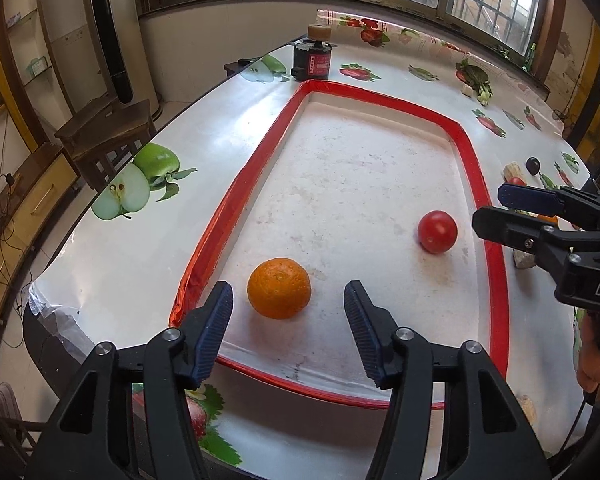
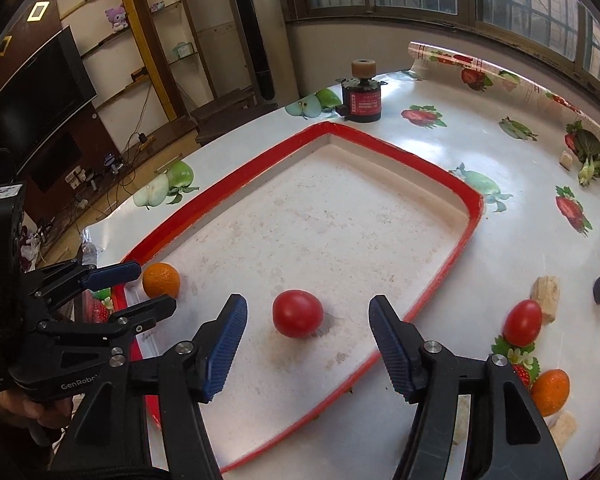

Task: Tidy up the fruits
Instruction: 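Open the left tool to drop the orange in the tray while the right tool releases the tomato, then move both open tools back toward the wooden blocks among the fruit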

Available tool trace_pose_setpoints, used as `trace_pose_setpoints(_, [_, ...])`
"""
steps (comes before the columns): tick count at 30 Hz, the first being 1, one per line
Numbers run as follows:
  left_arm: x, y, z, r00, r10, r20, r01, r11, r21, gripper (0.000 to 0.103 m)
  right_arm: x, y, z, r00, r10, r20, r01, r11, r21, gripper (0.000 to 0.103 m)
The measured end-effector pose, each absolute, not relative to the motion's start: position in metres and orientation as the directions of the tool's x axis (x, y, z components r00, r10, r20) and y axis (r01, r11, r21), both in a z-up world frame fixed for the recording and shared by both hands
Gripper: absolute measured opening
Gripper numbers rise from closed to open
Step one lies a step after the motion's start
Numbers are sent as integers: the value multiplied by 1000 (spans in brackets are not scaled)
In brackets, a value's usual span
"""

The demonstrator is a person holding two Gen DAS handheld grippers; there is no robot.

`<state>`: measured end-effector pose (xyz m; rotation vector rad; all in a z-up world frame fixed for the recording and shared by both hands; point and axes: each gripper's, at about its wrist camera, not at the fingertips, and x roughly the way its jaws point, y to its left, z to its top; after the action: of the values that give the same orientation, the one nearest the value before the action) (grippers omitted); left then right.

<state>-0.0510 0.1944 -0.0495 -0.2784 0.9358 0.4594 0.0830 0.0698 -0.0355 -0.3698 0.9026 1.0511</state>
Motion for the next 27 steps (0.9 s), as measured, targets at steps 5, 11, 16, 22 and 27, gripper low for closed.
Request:
trace_pose_setpoints(5, [-49,183,-40,524,253,-813,-476,879,-32,57,85,41,-20,223,608,-762,-847,508,158,66])
trace_pose_setpoints(11, [-43,166,-31,537,258,-803,-450,893,-14,57,88,5,-12,267,610,-746,-820,551,157,68])
trace_pose_setpoints(16, [-38,153,-27,542,252,-802,-429,904,-6,57,92,-19,-9,289,610,-738,-795,582,169,68])
trace_pose_setpoints(22, [-31,134,-22,559,227,-797,-390,921,-11,58,97,-50,-7,320,604,-730,-768,616,173,70])
trace_pose_setpoints(27, [-22,113,-18,580,197,-790,-344,939,-18,61,101,-81,-8,356,579,-733,-731,661,168,71])
